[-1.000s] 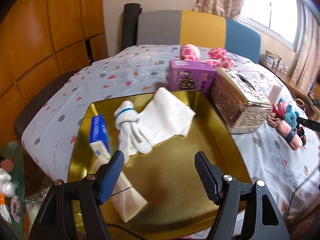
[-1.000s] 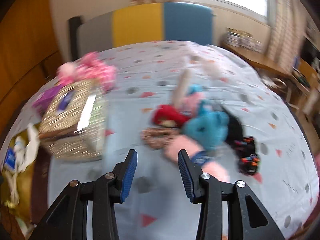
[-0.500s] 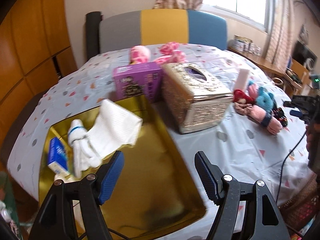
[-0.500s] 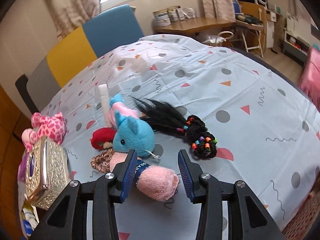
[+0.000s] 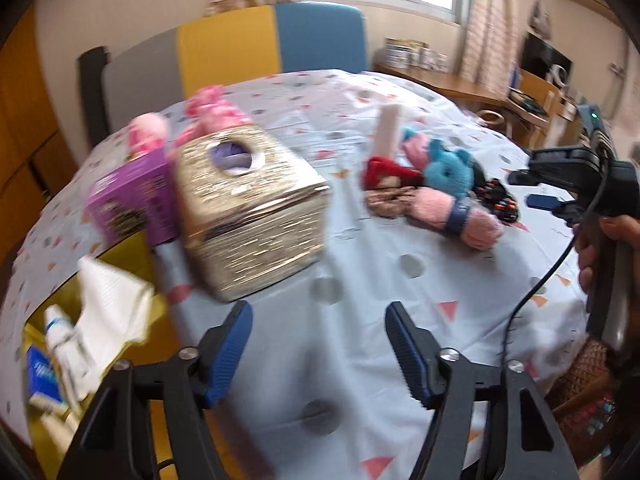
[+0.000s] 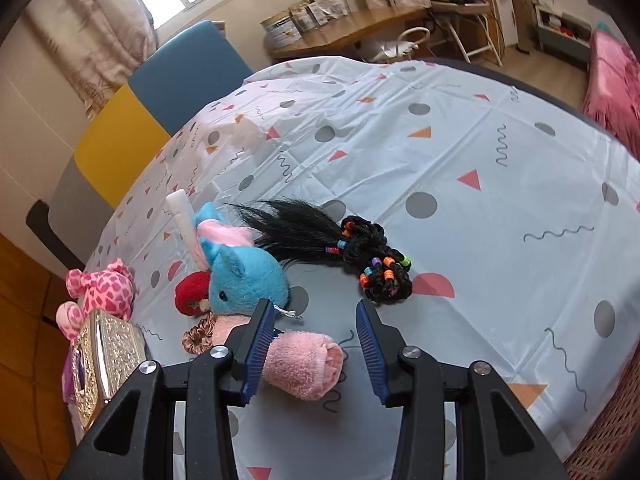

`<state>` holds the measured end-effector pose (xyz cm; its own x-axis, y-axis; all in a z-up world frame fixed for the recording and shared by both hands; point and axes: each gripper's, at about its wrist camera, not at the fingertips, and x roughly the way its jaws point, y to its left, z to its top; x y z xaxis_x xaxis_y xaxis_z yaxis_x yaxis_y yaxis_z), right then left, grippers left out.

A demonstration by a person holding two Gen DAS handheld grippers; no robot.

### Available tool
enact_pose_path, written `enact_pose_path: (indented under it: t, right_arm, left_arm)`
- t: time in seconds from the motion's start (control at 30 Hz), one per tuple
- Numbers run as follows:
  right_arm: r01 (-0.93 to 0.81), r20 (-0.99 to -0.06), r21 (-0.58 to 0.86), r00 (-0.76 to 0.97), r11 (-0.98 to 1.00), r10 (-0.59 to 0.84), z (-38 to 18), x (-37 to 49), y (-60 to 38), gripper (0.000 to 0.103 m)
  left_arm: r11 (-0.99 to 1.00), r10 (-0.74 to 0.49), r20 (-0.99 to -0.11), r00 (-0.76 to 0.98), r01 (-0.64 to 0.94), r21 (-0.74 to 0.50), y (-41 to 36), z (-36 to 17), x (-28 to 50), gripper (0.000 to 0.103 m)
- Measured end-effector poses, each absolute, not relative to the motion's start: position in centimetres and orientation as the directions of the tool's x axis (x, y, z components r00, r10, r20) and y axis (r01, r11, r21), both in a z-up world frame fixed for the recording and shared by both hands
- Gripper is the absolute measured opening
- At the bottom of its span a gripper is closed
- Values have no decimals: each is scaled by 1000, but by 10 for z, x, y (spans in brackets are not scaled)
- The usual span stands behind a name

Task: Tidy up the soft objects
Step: 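Move both grippers back over the table toward the pink towel roll and scrunchie, then grasp the brown scrunchie with the left gripper while the right grasps the pink towel roll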

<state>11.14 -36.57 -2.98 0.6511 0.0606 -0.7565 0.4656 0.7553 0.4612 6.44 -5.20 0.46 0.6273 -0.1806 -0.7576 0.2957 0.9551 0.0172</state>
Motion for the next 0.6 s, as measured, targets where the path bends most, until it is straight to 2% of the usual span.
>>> enact_pose_path:
  t: [0.17, 0.27, 0.6]
  right_arm:
    - [452, -749, 484, 657, 749, 88, -30, 111, -366, 43]
    - [447, -748, 503, 653, 740, 114, -32, 112, -366, 43]
    - [426, -740, 553, 646, 716, 187, -38, 115, -366, 43]
  left_arm:
    - [929, -216, -780, 588, 369, 21, -92, -4, 87, 40]
    - [915, -220, -794, 567, 402, 34, -117, -12, 107, 34]
    - [879, -190, -815, 547, 465, 107, -180, -40, 172, 33]
